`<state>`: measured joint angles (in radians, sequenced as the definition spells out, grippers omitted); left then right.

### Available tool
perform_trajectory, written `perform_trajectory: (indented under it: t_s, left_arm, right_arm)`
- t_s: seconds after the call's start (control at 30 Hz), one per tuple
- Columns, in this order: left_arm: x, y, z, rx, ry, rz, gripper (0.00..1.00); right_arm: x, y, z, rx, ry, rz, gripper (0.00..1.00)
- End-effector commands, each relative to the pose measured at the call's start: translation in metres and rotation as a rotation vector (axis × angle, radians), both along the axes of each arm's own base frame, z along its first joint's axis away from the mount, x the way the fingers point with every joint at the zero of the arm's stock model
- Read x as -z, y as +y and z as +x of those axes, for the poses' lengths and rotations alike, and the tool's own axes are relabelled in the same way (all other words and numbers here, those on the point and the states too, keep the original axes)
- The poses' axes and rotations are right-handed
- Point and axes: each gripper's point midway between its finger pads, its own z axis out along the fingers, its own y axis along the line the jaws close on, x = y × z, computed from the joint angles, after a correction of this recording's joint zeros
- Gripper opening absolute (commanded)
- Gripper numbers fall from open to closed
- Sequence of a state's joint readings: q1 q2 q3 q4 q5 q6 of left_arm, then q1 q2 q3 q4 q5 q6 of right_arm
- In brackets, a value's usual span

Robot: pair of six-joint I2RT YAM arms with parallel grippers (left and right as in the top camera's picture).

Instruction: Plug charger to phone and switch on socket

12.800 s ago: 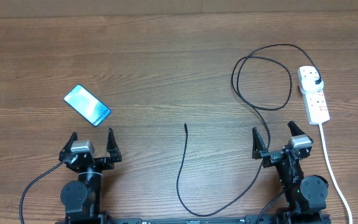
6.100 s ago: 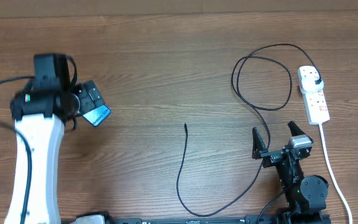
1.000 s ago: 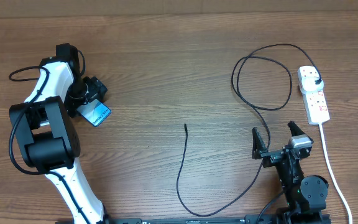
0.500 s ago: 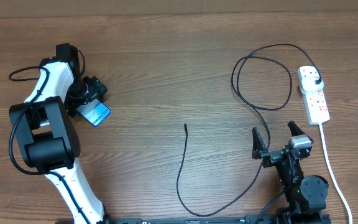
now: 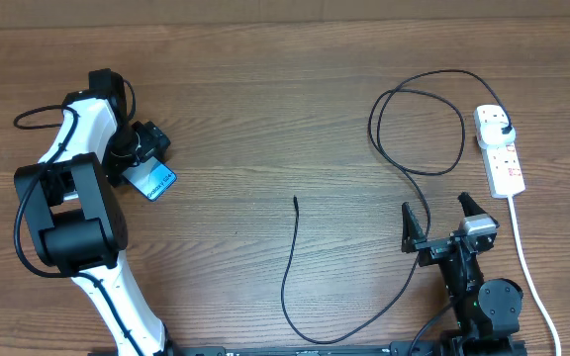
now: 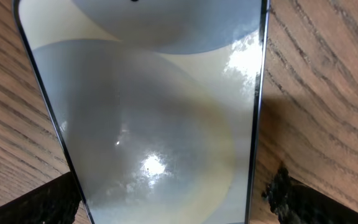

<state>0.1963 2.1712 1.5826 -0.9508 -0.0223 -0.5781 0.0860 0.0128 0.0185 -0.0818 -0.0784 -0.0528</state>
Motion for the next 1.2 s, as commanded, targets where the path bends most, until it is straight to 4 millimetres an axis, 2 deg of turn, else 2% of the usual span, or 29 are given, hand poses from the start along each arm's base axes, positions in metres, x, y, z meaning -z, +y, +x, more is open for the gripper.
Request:
perform_trajectory:
  t_s: [0.0,0.57,1.17]
  left_arm:
    - [0.013,-0.002,-0.016,-0.006,0.065,-0.002,1.0]
    - [0.013,-0.003,-0.026,-0.058,0.104,-0.009,1.0]
    - [0.012,0.003,-0.029,-0.079,0.111,-0.018,1.0]
  right_arm:
    - [0.002,0.002,0.0,-0.007,-0.005,-0.004,1.0]
    - [0.002,0.002,0.0,-0.007,-0.005,-0.004,1.0]
    - [0.002,0.002,0.0,-0.007,-0.005,-0.004,1.0]
